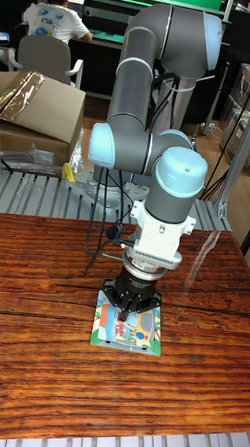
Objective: Assemble one piece of a puzzle
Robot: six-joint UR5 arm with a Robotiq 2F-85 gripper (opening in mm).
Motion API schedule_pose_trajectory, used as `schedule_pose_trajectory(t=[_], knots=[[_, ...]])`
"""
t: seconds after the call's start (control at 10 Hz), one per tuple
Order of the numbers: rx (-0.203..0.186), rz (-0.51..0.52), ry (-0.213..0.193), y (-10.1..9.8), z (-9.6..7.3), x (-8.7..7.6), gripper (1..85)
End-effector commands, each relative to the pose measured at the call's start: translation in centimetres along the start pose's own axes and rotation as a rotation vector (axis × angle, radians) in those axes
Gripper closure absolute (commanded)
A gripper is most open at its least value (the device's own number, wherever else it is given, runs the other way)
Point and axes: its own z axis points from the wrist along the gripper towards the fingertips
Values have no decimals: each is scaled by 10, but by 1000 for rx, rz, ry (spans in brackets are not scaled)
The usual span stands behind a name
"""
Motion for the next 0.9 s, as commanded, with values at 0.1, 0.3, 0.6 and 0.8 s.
schedule_pose_trajectory(t=[0.1,0.3,0.6,0.8], knots=[[-19,6,-2,4,-2,-2,843],[-20,6,1,5,-3,-2,843],[-18,7,2,4,-2,-3,843],[-13,7,4,3,-2,-3,843]])
